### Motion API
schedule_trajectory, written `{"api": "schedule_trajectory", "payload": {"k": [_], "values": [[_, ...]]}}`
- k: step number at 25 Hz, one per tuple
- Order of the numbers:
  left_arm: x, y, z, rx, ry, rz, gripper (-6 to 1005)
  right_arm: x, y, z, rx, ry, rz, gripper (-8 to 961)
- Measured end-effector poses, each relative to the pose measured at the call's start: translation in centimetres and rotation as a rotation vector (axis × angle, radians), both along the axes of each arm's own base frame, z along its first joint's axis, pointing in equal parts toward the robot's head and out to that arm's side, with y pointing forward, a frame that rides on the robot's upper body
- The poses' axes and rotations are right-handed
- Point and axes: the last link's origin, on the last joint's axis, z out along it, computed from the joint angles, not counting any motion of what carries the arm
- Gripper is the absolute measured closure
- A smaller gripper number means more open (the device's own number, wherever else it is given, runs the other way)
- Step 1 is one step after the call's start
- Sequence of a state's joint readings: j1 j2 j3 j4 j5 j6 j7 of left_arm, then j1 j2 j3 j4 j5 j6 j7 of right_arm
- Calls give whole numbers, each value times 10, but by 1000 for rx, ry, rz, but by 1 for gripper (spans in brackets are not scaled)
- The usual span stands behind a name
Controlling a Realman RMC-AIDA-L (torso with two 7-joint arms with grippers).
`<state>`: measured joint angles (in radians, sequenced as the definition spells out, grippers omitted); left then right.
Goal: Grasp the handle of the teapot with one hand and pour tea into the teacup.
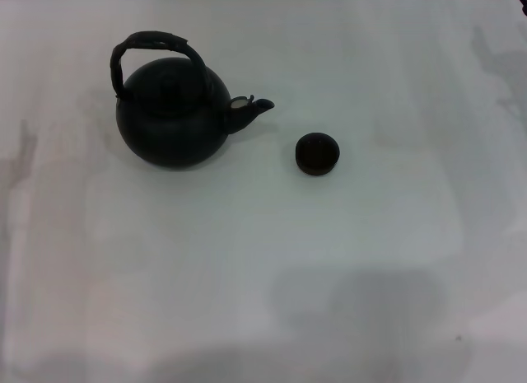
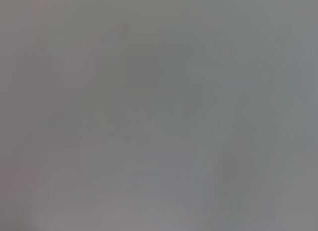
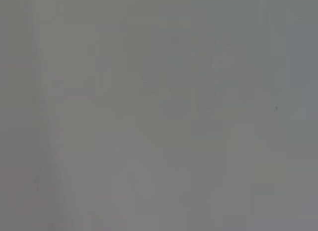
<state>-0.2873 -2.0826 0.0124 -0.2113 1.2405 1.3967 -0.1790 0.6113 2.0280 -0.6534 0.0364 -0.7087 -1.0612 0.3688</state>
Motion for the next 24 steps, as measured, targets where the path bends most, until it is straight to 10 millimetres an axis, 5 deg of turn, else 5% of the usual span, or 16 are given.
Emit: {"api": "schedule_trajectory", "payload": {"k": [24], "values": [[2, 17, 12, 68, -13, 13, 165, 4, -7, -3, -10, -7, -5, 128]]}}
